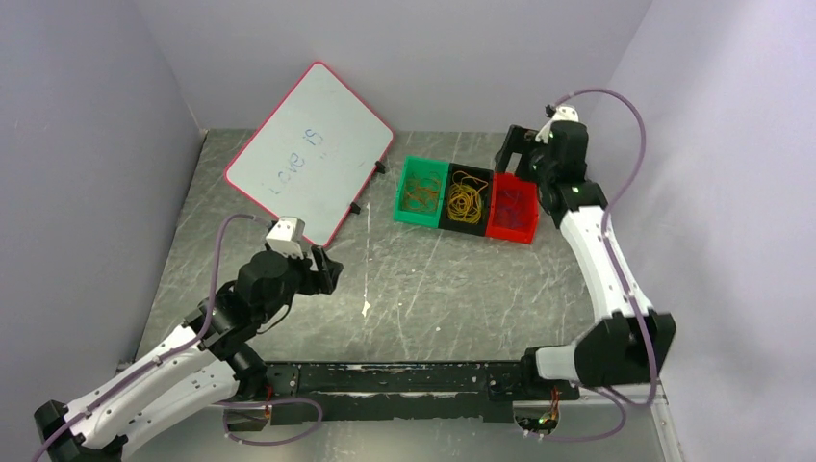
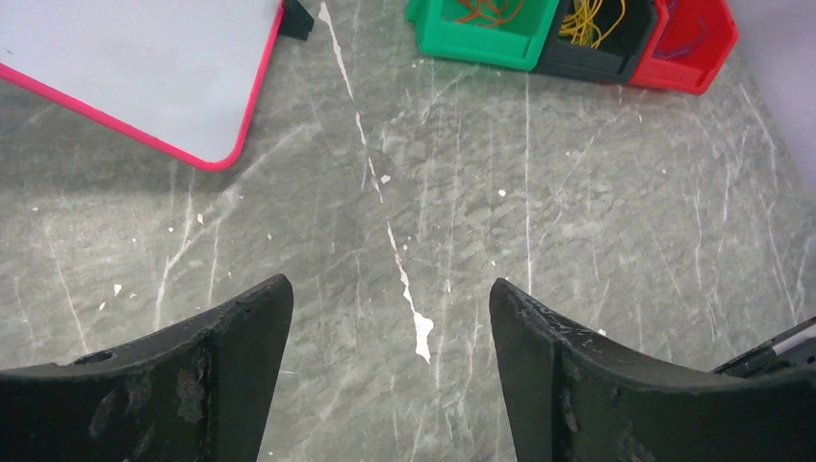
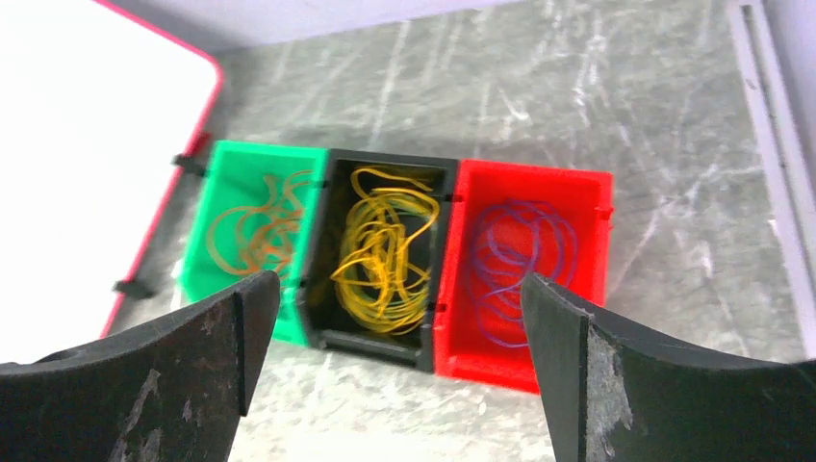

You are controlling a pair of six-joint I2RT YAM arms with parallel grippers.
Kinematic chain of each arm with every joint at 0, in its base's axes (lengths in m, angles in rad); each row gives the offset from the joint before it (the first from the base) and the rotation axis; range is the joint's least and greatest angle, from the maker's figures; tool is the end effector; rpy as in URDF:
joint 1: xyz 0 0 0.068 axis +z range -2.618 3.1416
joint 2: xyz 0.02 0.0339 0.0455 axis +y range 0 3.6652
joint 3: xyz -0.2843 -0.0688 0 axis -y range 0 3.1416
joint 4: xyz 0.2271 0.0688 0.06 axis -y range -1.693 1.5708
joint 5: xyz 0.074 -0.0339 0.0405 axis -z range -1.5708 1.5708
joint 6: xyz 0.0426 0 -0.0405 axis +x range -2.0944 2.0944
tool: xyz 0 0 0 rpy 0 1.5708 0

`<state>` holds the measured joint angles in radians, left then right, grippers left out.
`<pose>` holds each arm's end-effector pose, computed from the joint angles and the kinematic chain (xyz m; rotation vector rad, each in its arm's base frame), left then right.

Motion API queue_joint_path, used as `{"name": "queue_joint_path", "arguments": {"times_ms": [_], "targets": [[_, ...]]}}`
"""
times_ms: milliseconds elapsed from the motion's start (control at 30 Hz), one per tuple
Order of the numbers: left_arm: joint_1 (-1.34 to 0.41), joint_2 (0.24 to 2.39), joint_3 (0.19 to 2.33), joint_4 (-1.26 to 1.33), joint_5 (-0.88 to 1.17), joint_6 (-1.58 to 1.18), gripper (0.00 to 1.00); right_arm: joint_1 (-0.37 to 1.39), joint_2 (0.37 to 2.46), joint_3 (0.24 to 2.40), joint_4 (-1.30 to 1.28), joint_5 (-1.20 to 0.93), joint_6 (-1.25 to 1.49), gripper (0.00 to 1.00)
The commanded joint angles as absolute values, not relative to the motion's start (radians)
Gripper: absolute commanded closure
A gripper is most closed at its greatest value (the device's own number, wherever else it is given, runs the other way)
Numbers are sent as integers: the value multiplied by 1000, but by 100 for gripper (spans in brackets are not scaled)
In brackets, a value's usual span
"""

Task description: Untangle the cables

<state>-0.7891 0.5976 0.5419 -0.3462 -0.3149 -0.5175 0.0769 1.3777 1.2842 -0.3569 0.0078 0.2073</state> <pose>0.0942 -0.0762 0.2759 0.0621 1.9915 -0.5469 0.3013 0.0229 0.3803 0.1369 2.0208 0.1721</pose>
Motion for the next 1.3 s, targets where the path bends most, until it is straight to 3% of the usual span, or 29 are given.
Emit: {"name": "queue_joint_path", "arguments": {"times_ms": [0, 133, 433, 500, 1267], "targets": [[-784, 592, 612, -382, -365, -495, 19, 94, 1213, 1167, -327, -126, 270, 0], [-785, 605, 643, -402, -390, -488, 10, 124, 1034, 1041, -345, -159, 279, 0], [-784, 591, 619, -383, -411, -542, 5, 190, 711, 703, -341, -109, 384, 0], [-785, 584, 617, -373, -402, -544, 0, 189, 684, 656, -346, -74, 406, 0], [-784, 453, 517, -408, -502, -631, 1, 190, 626, 522, -205, 20, 449, 0]]}}
